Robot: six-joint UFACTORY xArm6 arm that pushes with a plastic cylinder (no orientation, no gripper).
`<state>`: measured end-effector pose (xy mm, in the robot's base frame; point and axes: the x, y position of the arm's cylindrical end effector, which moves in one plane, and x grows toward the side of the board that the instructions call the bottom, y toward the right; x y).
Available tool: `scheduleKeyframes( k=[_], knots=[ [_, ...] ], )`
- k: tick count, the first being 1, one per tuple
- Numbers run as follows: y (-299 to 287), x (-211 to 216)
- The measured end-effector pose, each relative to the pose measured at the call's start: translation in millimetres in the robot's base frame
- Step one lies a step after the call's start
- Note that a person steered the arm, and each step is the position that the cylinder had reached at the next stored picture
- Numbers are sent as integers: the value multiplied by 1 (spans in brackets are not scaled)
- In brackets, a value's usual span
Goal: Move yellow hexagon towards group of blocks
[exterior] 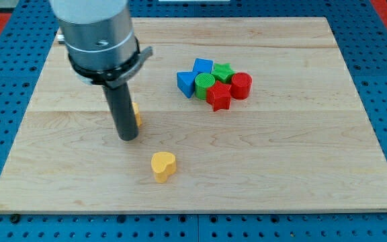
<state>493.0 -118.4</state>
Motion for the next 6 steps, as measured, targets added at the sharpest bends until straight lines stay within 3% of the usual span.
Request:
scheduleKeyframes(
  k=[1,2,6],
  knots=[
    [-31,-19],
    [-27,-29],
    [29,-45]
  ],
)
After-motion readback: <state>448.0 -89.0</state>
